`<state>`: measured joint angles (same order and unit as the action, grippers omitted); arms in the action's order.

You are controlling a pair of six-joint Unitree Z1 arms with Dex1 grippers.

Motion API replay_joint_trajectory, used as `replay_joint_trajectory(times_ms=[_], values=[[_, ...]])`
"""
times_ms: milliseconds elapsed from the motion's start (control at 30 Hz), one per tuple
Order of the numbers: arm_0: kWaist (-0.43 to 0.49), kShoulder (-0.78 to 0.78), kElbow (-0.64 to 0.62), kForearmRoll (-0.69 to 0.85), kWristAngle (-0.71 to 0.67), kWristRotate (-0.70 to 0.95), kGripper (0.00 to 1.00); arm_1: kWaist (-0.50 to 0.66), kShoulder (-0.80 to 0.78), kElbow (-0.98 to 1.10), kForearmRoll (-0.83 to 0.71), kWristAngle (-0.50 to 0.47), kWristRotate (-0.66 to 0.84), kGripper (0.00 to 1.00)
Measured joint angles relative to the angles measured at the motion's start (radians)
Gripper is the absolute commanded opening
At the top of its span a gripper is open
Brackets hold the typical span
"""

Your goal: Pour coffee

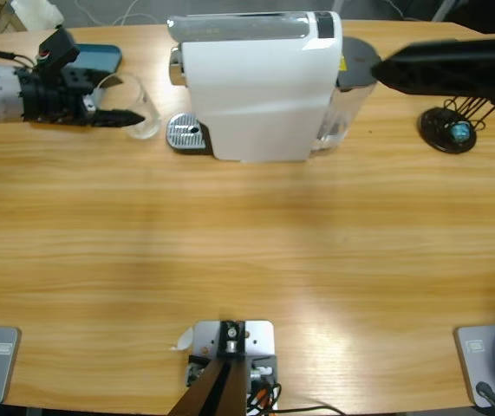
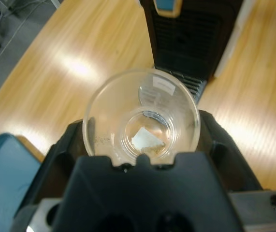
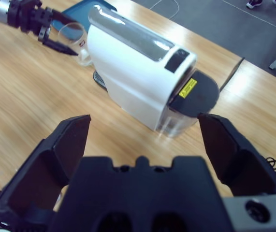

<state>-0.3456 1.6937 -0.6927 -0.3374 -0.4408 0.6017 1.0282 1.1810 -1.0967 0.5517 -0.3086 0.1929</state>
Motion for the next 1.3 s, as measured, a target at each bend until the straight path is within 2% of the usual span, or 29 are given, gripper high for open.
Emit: replay_joint_trajectory(times_ms=[333, 867, 900, 933, 967, 1000, 1033, 1200, 1267, 1300], values=[[-0.084, 0.108, -0.095, -0.018, 0.004, -0.011, 0.000, -0.001, -0.129, 0.083, 0.050, 0.022, 0.000, 1.000], [-0.129, 0.155, -0.108, -0.046, 0.007, -0.044, 0.000, -0.001, -0.132, 0.127, 0.009, 0.024, 0.012, 1.000], [-0.129, 0.155, -0.108, -0.046, 0.007, -0.044, 0.175, -0.001, -0.132, 0.127, 0.005, 0.024, 0.012, 1.000], [-0.129, 0.156, -0.108, -0.046, 0.007, -0.044, 0.623, -0.001, -0.132, 0.127, 0.000, 0.024, 0.013, 1.000], [-0.129, 0.156, -0.108, -0.046, 0.007, -0.045, 0.784, -0.002, -0.132, 0.128, -0.003, 0.024, 0.014, 1.000], [-0.129, 0.156, -0.108, -0.046, 0.007, -0.047, 0.863, -0.002, -0.132, 0.128, -0.004, 0.024, 0.014, 1.000], [-0.130, 0.157, -0.108, -0.046, 0.007, -0.050, 0.900, -0.002, -0.132, 0.128, -0.005, 0.024, 0.014, 1.000], [-0.133, 0.174, -0.108, -0.074, 0.007, -0.055, 0.909, -0.004, -0.132, 0.128, -0.005, 0.024, 0.015, 1.000], [-0.136, 0.178, -0.108, -0.086, 0.008, -0.063, 0.985, -0.004, -0.132, 0.128, -0.005, 0.024, 0.015, 1.000], [-0.137, 0.180, -0.108, -0.091, 0.008, -0.072, 0.987, -0.004, -0.132, 0.128, -0.005, 0.024, 0.015, 1.000]])
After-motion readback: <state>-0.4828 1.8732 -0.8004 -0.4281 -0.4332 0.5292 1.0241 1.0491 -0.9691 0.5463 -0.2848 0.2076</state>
